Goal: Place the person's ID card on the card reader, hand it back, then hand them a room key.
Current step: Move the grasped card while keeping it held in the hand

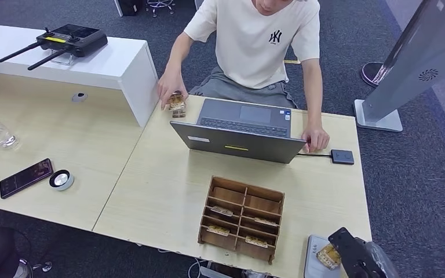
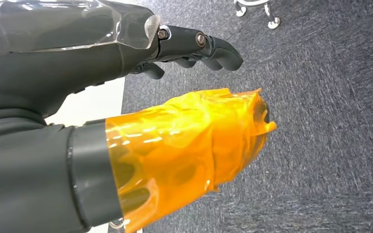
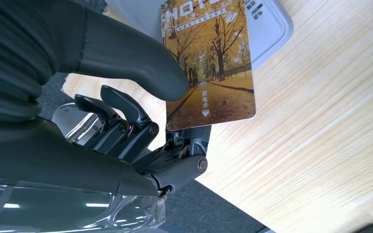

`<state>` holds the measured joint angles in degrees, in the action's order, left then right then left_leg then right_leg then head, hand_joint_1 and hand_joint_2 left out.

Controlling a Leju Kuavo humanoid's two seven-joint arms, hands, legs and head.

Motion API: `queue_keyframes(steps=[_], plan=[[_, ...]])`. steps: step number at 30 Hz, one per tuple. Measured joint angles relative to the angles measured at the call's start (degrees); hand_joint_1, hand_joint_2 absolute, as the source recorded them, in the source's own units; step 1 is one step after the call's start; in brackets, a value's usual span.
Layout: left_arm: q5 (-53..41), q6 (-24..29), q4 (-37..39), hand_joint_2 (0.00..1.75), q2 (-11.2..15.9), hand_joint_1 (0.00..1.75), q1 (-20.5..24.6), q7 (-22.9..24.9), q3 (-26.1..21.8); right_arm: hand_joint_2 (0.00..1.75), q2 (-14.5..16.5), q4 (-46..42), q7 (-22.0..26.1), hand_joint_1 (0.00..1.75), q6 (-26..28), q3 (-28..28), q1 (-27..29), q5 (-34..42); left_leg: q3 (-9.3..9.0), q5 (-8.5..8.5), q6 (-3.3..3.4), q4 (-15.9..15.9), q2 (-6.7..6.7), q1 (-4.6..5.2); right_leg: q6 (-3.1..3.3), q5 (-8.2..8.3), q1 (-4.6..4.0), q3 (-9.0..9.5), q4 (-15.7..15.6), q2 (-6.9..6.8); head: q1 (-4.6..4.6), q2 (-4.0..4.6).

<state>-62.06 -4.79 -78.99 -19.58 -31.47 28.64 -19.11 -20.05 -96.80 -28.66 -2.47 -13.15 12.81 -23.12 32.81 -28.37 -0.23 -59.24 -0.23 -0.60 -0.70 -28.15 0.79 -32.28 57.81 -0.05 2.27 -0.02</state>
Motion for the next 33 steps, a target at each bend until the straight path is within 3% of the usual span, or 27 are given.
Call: queue_keyframes(steps=[33], plan=[[-2.07,-1.55,0.0,0.0,0.0,0.0,0.9,-1.03,-1.17,1.75,-0.02,1.43,-2.95,1.75,-2.19,-2.69,-1.4,-5.48,-0.03,0.0,0.0,0.0,0.0,0.0,0.0,0.0,0.0,0.0,0.0,0.0,-0.01,0.0]])
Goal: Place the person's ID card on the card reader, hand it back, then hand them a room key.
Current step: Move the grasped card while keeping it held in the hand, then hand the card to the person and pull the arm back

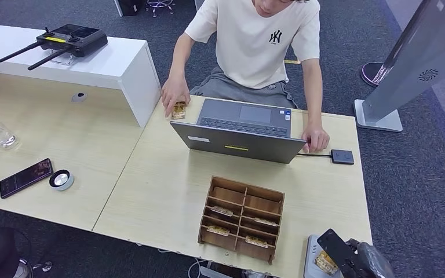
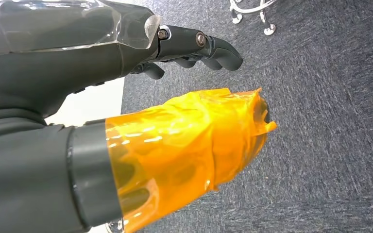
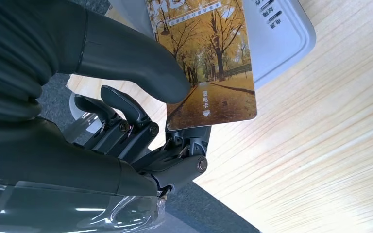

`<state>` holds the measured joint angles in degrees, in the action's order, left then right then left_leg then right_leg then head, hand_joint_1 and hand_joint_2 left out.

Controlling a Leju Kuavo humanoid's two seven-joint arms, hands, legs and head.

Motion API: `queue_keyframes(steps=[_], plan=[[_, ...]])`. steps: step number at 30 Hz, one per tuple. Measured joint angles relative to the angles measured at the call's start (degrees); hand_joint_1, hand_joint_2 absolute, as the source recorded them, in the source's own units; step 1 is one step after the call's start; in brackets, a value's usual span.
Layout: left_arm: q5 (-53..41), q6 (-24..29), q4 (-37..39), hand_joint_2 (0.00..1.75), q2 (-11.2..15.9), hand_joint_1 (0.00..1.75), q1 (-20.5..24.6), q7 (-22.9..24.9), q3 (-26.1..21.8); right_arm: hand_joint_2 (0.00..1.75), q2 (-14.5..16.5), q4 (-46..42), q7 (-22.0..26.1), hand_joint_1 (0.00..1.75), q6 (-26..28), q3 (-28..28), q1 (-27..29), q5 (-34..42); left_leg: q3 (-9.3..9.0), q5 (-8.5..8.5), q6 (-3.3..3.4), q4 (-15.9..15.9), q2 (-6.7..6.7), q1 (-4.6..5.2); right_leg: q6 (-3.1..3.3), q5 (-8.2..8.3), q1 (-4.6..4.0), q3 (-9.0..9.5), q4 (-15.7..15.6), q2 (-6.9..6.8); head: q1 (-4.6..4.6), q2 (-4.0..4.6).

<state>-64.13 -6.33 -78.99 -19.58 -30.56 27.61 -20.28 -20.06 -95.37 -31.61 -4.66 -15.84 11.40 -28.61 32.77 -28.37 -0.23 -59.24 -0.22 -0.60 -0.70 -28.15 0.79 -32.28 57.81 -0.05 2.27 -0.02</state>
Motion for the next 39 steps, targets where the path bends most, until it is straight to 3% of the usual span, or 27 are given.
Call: queue_keyframes(steps=[31,39], plan=[[-0.41,0.95,0.38,0.0,0.0,0.0,0.7,-1.63,-0.33,1.75,-0.07,-0.23,-0.56,1.75,0.44,-0.18,0.07,-1.08,0.0,0.0,0.0,0.0,-0.01,0.0,0.0,0.0,0.0,0.01,0.0,0.0,-0.01,0.0],[3.03,1.97,0.59,0.0,-0.02,0.0,0.69,-0.51,-0.05,1.75,0.03,-6.4,2.96,1.75,4.74,0.11,1.04,-0.82,-0.01,0.0,0.0,0.0,0.01,0.0,0.0,0.0,0.0,0.01,0.0,0.01,0.0,0.0]])
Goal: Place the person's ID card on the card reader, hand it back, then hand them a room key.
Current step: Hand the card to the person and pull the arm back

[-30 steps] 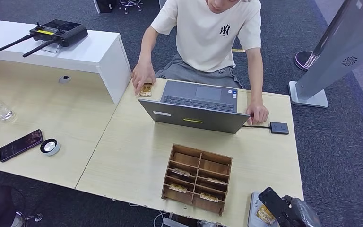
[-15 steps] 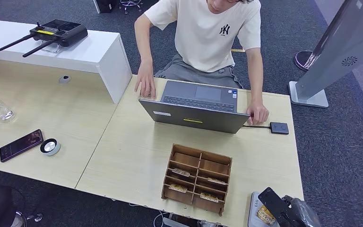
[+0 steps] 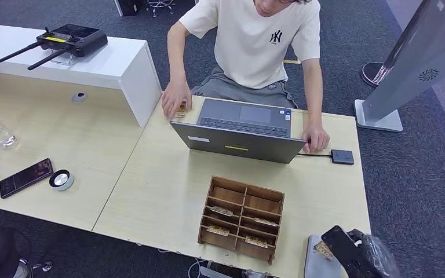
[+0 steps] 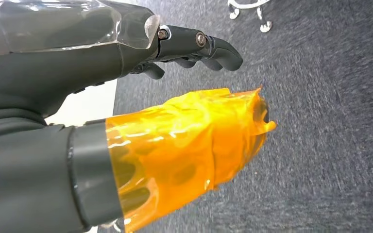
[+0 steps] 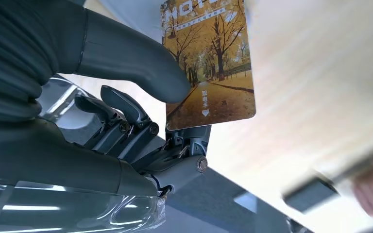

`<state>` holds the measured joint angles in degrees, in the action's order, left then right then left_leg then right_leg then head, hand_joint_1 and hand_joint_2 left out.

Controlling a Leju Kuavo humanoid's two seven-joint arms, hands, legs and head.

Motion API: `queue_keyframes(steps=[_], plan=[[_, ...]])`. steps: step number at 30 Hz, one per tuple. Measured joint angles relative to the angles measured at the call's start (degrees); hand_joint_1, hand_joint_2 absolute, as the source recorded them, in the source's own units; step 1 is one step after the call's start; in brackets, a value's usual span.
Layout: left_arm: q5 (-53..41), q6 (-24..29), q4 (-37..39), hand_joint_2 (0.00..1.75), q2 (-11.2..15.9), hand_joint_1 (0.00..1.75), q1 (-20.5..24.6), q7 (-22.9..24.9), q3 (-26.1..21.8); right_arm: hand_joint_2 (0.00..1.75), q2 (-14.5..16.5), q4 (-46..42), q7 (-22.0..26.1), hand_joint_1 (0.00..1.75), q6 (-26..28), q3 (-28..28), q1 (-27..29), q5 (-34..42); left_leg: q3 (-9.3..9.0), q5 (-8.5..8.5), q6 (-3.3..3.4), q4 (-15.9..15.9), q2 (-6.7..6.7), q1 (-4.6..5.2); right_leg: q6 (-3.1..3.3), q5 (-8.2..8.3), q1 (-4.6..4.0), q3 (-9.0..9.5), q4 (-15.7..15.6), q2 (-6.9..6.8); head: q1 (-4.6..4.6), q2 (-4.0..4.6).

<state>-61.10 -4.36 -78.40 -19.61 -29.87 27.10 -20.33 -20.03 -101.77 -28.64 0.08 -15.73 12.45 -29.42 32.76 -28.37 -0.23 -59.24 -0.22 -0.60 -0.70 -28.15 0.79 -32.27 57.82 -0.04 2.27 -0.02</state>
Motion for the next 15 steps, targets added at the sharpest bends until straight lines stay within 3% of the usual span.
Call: queue_keyframes(steps=[11,15], plan=[[2.93,1.19,0.0,0.0,0.0,0.0,-0.44,1.03,1.33,1.75,0.05,-11.1,3.67,1.75,3.37,1.69,1.27,0.92,0.0,0.0,0.0,0.0,0.0,0.0,0.0,0.0,0.0,0.0,0.0,0.0,-0.02,0.0],[4.46,1.71,-0.04,0.0,0.0,0.0,-0.85,1.46,1.69,1.75,0.28,-14.62,7.6,1.75,5.89,2.72,2.14,2.99,0.0,0.0,0.0,0.0,0.0,0.01,0.0,0.0,0.01,0.0,0.0,0.0,0.0,0.0]])
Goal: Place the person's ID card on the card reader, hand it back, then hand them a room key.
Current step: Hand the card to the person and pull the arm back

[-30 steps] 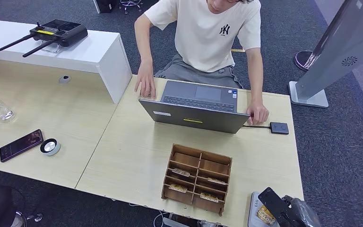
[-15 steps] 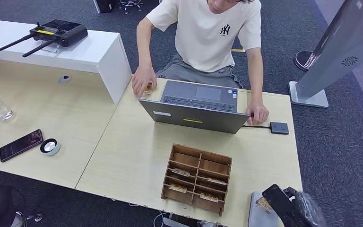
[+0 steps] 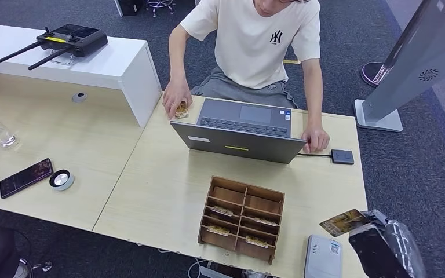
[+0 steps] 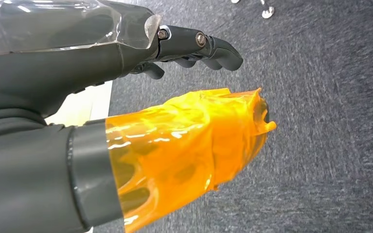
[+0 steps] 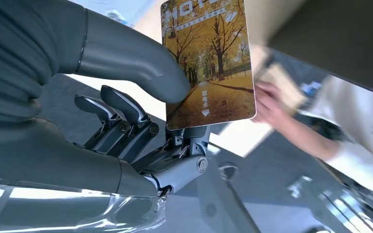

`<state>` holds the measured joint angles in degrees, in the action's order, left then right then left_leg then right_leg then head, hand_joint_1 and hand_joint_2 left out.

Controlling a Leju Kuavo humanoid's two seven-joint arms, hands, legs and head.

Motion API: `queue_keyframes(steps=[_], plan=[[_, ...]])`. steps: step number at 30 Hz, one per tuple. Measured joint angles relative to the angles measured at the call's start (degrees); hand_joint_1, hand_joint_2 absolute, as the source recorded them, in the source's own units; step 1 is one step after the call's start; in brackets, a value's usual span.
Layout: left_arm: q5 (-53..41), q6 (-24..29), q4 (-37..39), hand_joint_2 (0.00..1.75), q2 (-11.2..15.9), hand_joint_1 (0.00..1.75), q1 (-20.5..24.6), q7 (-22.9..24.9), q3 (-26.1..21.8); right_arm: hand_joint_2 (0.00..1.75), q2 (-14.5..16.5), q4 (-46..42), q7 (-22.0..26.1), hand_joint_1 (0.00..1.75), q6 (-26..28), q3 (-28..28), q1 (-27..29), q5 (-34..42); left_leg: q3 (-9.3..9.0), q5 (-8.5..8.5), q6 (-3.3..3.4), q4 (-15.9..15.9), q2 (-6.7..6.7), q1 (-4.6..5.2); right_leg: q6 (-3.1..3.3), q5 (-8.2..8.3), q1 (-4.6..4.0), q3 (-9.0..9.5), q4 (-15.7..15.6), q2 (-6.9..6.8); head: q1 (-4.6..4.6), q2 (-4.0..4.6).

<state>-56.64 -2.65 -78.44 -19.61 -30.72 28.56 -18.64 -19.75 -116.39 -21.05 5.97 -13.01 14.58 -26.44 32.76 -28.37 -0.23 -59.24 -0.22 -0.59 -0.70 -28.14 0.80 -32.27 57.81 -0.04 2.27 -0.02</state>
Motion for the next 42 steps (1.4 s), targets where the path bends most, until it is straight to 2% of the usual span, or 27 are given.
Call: queue_keyframes(steps=[8,14,18,31,35,42], plan=[[2.24,0.43,-0.15,0.0,0.0,0.0,-0.96,-0.25,1.12,1.75,1.79,-8.72,12.94,1.75,4.6,1.05,1.96,9.58,0.01,0.0,0.0,0.01,0.0,-0.01,0.01,-0.01,-0.02,-0.01,0.0,0.0,-0.01,0.0],[1.75,-0.15,-0.35,0.0,0.0,0.0,-1.16,-1.46,1.14,1.75,2.81,-11.89,16.66,1.75,6.67,-0.65,1.7,9.55,0.01,0.0,0.0,0.01,0.0,-0.02,0.0,0.0,-0.02,0.02,0.0,0.0,0.0,0.0],[0.41,-1.09,-0.38,0.0,0.0,0.0,-1.14,-2.64,1.12,1.75,3.16,-12.62,17.6,1.75,5.89,-2.98,-0.22,8.53,-0.01,0.0,0.0,0.01,0.01,-0.02,0.01,0.01,-0.02,0.05,0.01,0.01,-0.01,0.0],[-3.23,-2.66,-0.38,0.0,0.0,0.0,-0.6,-4.6,0.56,1.75,3.52,-11.72,15.1,1.75,2.23,-8.41,-8.18,5.94,0.01,0.05,-0.03,0.01,0.01,-0.02,0.01,0.01,-0.02,0.04,0.02,0.02,-0.01,0.0],[-6.57,-3.93,-0.34,0.0,0.01,0.0,0.47,-6.14,-0.4,1.75,4.32,-9.24,10.33,1.75,0.19,-10.65,-14.34,4.27,0.01,0.12,-0.06,0.01,0.03,-0.03,0.06,0.07,-0.03,0.05,0.04,0.03,-0.01,0.0],[-12.16,-5.07,0.5,0.0,0.0,0.0,2.95,-8.91,-2.36,1.75,7.91,0.77,1.1,1.75,-2.29,-13.38,-27.53,-1.14,0.03,0.36,-0.15,0.01,0.0,-0.04,0.1,0.23,-0.03,0.02,0.08,0.01,-0.01,0.0]])
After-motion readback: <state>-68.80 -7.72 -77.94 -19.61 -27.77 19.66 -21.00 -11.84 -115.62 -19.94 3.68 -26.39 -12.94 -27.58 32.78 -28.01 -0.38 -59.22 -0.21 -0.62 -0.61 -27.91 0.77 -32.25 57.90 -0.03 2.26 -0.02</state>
